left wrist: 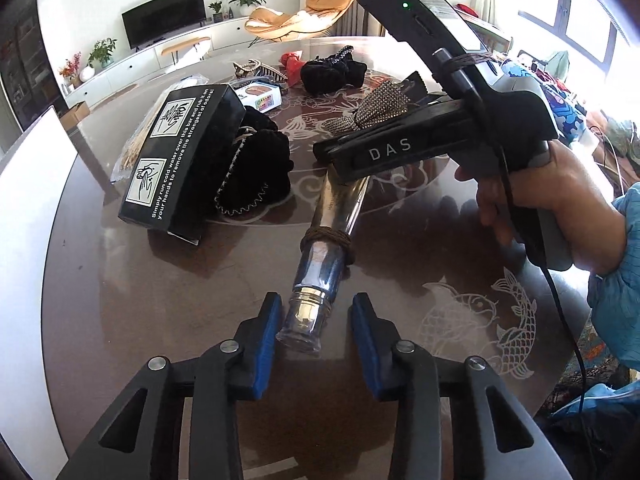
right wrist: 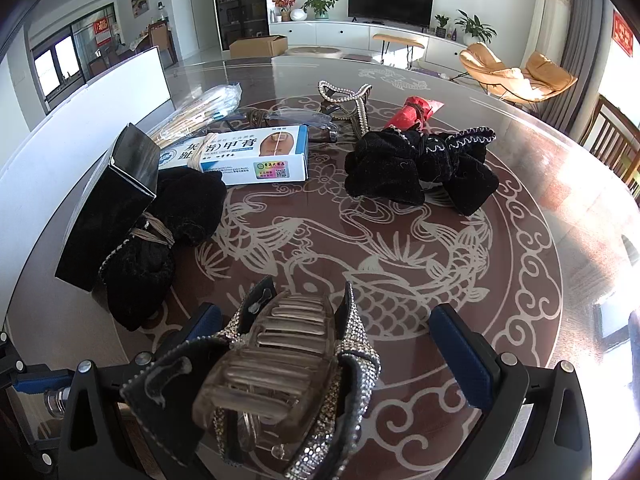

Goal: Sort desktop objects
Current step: 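Grasp the rhinestone bow clip with the right tool while the left tool grasps the gold HH tube, then lift the bow clip with the right tool while the left tool lifts the tube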

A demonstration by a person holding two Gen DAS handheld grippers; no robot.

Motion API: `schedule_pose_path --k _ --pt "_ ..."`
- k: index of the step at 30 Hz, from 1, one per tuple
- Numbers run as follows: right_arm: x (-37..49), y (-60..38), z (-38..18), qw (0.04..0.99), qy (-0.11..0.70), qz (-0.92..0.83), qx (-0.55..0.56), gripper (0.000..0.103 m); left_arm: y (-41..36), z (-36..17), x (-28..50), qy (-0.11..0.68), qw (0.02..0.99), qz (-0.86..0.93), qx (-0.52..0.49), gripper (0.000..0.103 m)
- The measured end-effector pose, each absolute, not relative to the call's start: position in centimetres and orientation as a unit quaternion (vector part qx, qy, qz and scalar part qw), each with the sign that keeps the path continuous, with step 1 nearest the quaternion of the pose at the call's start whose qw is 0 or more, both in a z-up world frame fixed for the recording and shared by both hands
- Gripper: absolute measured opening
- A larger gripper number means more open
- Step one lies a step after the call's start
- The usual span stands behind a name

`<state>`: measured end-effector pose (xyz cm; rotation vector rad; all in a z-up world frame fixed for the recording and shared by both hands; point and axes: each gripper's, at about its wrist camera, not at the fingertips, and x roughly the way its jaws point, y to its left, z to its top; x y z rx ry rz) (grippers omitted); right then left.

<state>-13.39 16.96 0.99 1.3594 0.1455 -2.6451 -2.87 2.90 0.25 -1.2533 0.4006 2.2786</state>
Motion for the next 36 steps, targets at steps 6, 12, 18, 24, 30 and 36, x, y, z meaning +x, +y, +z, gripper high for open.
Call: schedule_pose_path --k 6,12,18,24,30,36 --pt "-13.5 17.0 1.0 0.085 0.047 -0.886 0.454 0.103 4.8 -0.1 -4.6 0.147 0.235 0.844 -0.459 0.074" --pt "-13.9 18.0 0.8 0.115 0.058 -0.883 0.451 0.103 6.2 0.1 -5.6 0.121 0.221 0.858 -0.447 0.048" --pt "-13.1 18.7 1.7 0.121 0.036 -0.895 0.428 0.053 4.7 0.2 -5.4 0.077 0.169 0.876 -0.445 0.028" --pt "-10.7 19.0 1.7 0.131 0.04 -0.893 0.429 0.054 1.9 -0.4 -3.2 0.055 0.097 0.892 -0.439 0.028" --pt "-6.0 18.6 1.7 0.135 0.04 -0.892 0.429 0.055 -1.1 -0.6 -2.2 0.02 0.06 0.902 -0.427 0.028" --pt "-4.4 17.1 1.5 0.13 0.039 -0.892 0.431 0.069 -1.3 -0.7 -2.3 0.03 0.064 0.905 -0.42 0.031"
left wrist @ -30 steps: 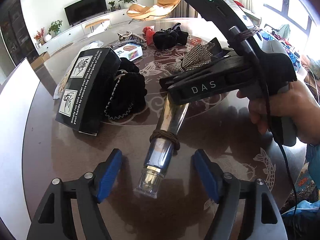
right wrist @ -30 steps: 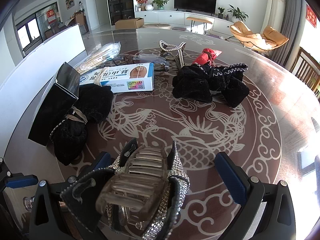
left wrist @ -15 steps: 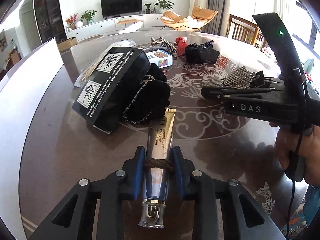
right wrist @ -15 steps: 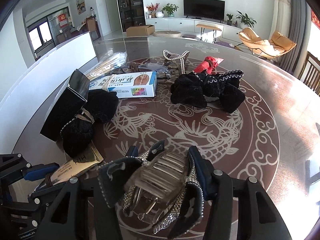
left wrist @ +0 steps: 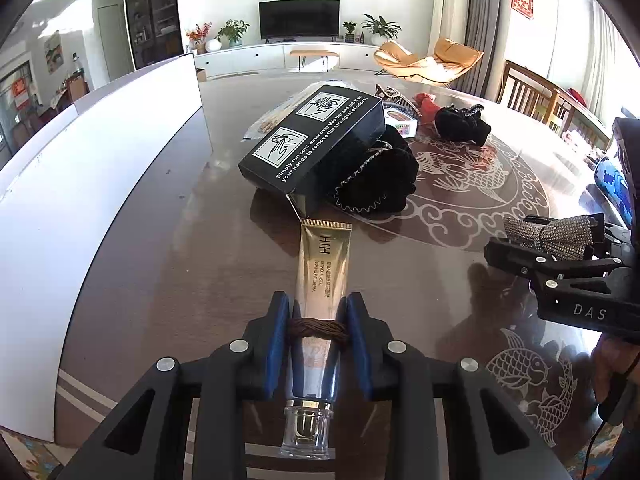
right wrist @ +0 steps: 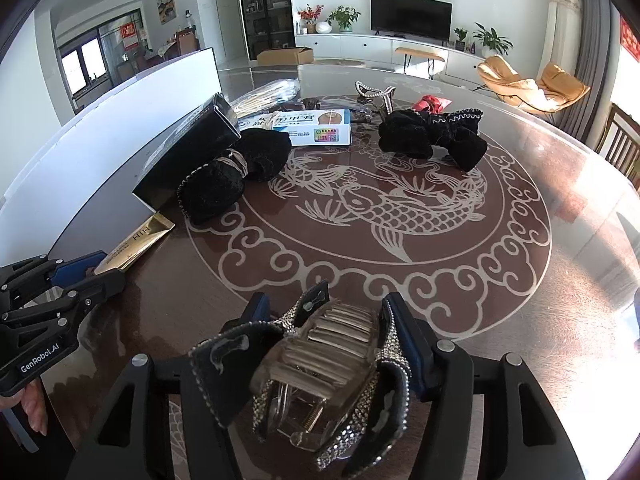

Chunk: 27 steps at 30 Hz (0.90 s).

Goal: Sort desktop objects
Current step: 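Lift the bow clip with the right tool while the left tool lifts the tube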

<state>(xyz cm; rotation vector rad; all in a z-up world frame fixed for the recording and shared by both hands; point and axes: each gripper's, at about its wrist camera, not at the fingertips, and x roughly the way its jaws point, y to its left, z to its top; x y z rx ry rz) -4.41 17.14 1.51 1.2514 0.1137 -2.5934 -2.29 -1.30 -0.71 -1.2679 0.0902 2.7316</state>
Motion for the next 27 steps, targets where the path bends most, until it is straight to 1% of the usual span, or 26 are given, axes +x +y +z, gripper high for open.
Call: schedule_pose_path --k 1,2,3,4,5,8,9,10,11,12,15,27 --pt "-4.4 17.0 1.4 0.13 0.04 -0.891 0.433 0.085 -1.2 -0.7 -2.3 0.034 0.062 0.905 -0.419 0.034" --pt "-4.3 16.8 1.2 0.125 0.045 -0.889 0.438 0.092 -1.3 -0.8 -2.2 0.038 0.055 0.905 -0.419 0.048" --pt "-4.4 16.7 1.1 0.122 0.049 -0.887 0.442 0.095 -1.5 -0.9 -2.2 0.034 0.048 0.905 -0.421 0.067" --pt "-4.3 16.7 1.1 0.122 0.05 -0.886 0.444 0.095 -1.9 -1.1 -2.3 0.024 0.045 0.904 -0.424 0.074" --pt "-4.2 16.6 1.1 0.121 0.052 -0.886 0.444 0.096 -2.1 -1.0 -2.4 0.017 0.042 0.905 -0.423 0.077" --pt "-4.2 16.4 0.9 0.119 0.061 -0.884 0.447 0.1 -2.2 -1.1 -2.7 0.023 0.036 0.903 -0.427 0.077" --pt "-4.2 16.4 0.8 0.117 0.063 -0.883 0.449 0.103 -2.1 -1.2 -2.7 0.026 0.036 0.903 -0.427 0.079" --pt "-4.2 16.5 0.8 0.118 0.06 -0.883 0.451 0.103 -2.1 -1.2 -2.7 0.025 0.038 0.903 -0.428 0.08" --pt "-4.2 16.5 0.8 0.118 0.06 -0.883 0.45 0.103 -2.1 -1.2 -2.7 0.026 0.038 0.902 -0.43 0.084" --pt "-4.1 16.6 0.8 0.117 0.06 -0.883 0.451 0.103 -2.2 -1.3 -2.8 0.026 0.039 0.9 -0.434 0.091" --pt "-4.2 16.6 0.8 0.118 0.06 -0.883 0.451 0.103 -1.9 -1.5 -3.2 0.031 0.051 0.893 -0.446 0.103" --pt "-4.2 16.6 0.8 0.117 0.06 -0.883 0.45 0.103 -1.9 -1.4 -3.2 0.033 0.06 0.892 -0.448 0.103"
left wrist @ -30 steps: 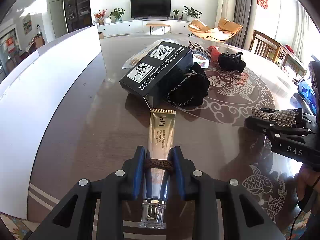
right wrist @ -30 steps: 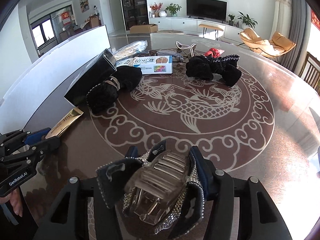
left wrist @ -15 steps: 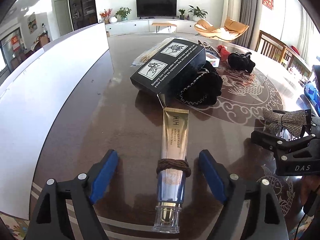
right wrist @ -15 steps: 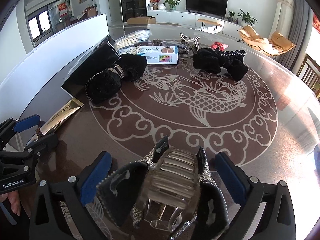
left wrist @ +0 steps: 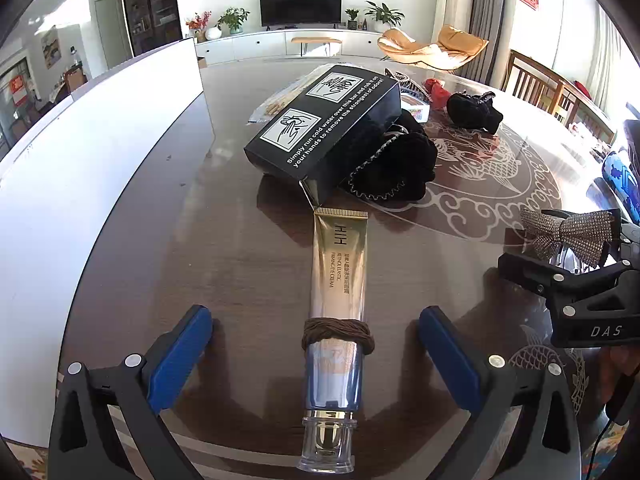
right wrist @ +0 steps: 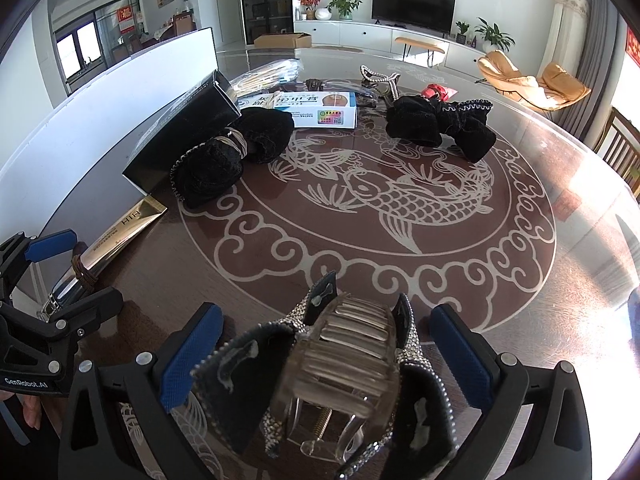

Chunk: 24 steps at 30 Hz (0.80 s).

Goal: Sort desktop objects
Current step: 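Lift the bow clip with the right tool while the left tool lifts the tube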

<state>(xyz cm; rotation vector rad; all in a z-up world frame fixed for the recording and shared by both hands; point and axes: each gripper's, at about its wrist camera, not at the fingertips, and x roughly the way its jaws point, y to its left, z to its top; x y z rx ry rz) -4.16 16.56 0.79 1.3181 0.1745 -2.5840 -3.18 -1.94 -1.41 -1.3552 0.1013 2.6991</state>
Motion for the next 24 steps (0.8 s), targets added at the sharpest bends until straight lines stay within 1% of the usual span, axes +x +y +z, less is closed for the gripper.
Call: schedule_pose_path --k 12,18,24 --pt "-4.1 16.7 0.8 0.12 0.058 -0.883 0.451 0.103 -2.3 -1.4 -2.9 0.04 0.073 0.89 -0.448 0.103" --pt "-2.8 17.9 0.6 0.127 0.064 -0.881 0.45 0.103 -2.4 -1.3 -2.8 0.044 0.079 0.889 -0.448 0.103" --pt "-2.1 18.7 0.6 0.123 0.062 -0.882 0.451 0.103 -2.8 -1.2 -2.3 0.062 0.111 0.878 -0.462 0.103"
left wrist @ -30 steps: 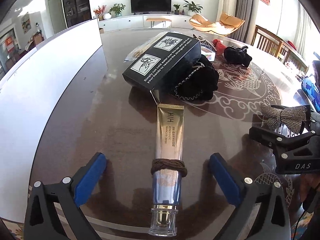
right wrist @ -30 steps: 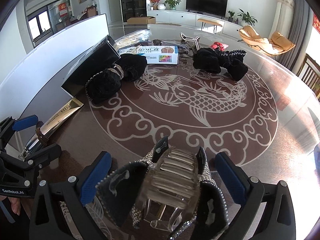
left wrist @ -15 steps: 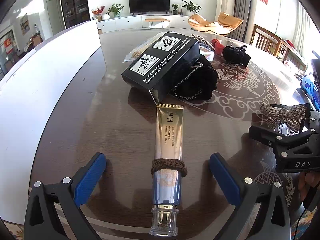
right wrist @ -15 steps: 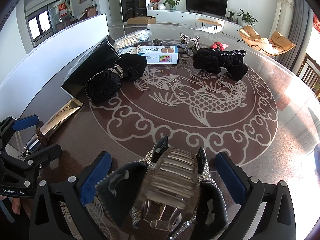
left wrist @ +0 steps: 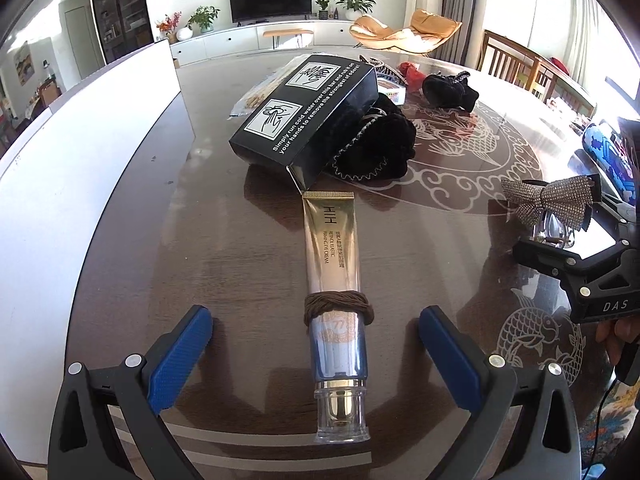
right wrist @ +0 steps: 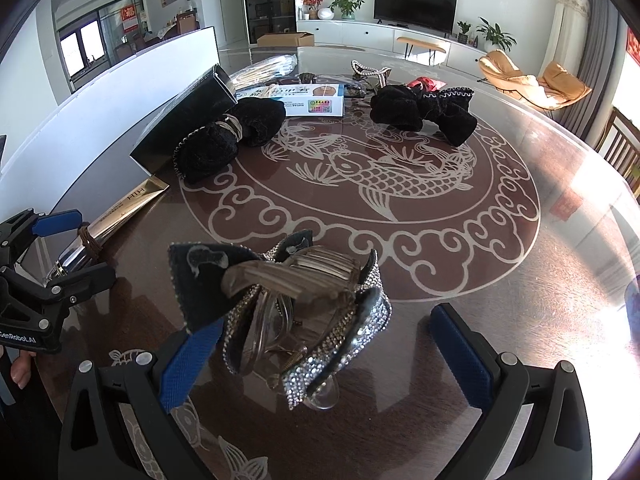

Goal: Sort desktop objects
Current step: 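Lift the bow clip with the right tool while the left tool lifts the tube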

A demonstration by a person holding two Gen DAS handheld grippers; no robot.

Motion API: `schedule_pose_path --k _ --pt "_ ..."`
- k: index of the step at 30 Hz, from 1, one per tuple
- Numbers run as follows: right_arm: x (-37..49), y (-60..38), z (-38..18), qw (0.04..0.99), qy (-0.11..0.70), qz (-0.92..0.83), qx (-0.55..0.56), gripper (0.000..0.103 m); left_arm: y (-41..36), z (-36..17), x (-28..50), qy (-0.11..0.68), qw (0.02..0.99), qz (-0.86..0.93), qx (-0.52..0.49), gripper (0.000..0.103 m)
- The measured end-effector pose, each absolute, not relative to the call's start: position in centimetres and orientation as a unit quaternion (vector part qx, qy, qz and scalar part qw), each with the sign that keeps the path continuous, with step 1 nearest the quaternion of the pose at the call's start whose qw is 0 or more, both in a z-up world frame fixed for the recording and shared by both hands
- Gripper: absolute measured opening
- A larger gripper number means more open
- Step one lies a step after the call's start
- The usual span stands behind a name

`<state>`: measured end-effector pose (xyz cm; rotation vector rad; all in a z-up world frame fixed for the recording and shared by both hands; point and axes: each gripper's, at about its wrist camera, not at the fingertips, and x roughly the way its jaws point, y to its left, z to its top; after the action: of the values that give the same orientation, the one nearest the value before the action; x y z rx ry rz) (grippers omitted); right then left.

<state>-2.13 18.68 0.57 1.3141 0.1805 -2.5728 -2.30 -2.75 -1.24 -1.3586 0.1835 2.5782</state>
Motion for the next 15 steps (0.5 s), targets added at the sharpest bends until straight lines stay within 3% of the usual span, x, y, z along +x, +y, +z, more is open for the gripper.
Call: schedule_pose_path --k 11,13,15 --pt "-2.0 18.9 0.6 0.122 0.064 -0.882 0.451 0.103 -2.4 -1.3 -2.8 0.058 0.102 0.88 -0.461 0.103" --pt "-2.1 18.8 0.6 0.122 0.064 -0.882 0.451 0.103 -1.8 -0.9 -2.8 0.06 0.106 0.884 -0.452 0.087" --pt "-2.0 18.9 0.6 0.122 0.064 -0.882 0.451 0.103 -1.5 -0.4 -2.7 0.06 0.11 0.886 -0.446 0.039"
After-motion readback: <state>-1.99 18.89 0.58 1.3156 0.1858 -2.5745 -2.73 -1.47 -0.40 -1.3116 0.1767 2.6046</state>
